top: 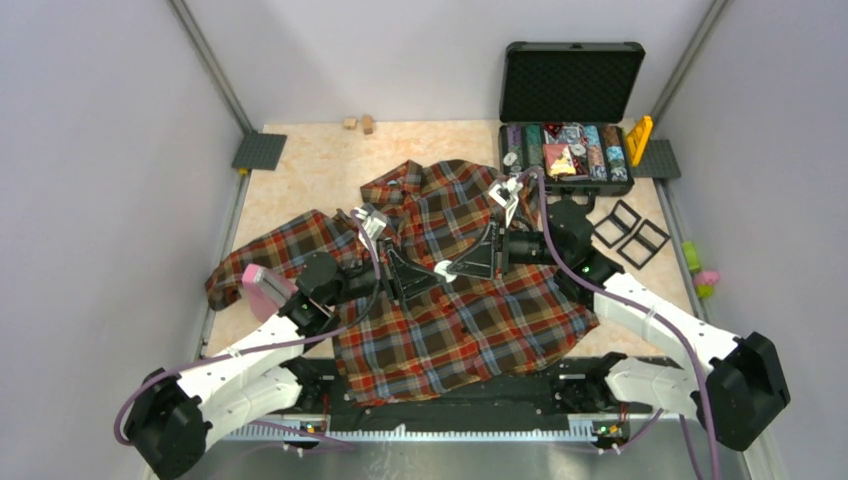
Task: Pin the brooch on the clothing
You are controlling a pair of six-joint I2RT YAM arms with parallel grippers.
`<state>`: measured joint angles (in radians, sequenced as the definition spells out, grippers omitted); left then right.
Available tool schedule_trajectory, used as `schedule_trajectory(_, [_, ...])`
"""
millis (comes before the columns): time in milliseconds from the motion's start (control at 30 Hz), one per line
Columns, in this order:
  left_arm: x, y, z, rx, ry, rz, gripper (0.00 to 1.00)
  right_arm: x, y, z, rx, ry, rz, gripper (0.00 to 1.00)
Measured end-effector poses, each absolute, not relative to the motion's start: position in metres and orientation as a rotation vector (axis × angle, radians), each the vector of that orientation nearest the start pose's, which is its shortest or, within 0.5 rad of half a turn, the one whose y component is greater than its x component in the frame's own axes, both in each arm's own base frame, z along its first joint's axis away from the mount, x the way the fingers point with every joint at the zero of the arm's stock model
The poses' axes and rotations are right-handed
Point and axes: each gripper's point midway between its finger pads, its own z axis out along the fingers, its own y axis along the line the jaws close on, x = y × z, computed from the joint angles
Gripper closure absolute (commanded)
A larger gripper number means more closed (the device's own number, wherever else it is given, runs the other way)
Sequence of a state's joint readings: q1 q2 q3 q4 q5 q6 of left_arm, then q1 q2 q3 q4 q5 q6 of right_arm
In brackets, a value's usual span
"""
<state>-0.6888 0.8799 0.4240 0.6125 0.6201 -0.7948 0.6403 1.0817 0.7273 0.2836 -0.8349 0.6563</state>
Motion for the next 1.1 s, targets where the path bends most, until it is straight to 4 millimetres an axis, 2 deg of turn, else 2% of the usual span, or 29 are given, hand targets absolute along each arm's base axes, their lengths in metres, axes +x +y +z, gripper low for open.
schedule_trajectory(167, [0.152, -0.288, 0.265, 0.501, 1.597, -1.606, 1.0, 0.166, 0.308, 0.272, -0.713, 1.767, 1.612, 0.93])
schedule_trajectory(333, [0.153, -0.287, 0.259, 0.49, 1.629, -1.599, 1.0, 0.169, 0.31, 0.264, -0.714, 1.792, 1.593, 0.94])
schedule_trajectory(533, [0.156, -0.286, 0.253, 0.471, 1.664, -1.587, 1.0, 0.173, 0.312, 0.256, -0.712, 1.827, 1.577, 0.91])
schedule_trajectory(633, [0.156, -0.286, 0.252, 0.468, 1.67, -1.586, 1.0, 0.173, 0.312, 0.256, -0.714, 1.827, 1.575, 0.82])
schedule_trajectory(867, [0.156, -0.286, 0.252, 0.474, 1.66, -1.577, 1.0, 0.175, 0.313, 0.253, -0.694, 1.84, 1.545, 0.53])
schedule_trajectory(967, [0.158, -0.285, 0.256, 0.465, 1.643, -1.556, 1.0, 0.176, 0.311, 0.258, -0.679, 1.823, 1.522, 0.47])
schedule_trajectory(1100, [0.164, -0.28, 0.254, 0.43, 1.652, -1.505, 1.0, 0.173, 0.305, 0.277, -0.675, 1.752, 1.498, 0.43])
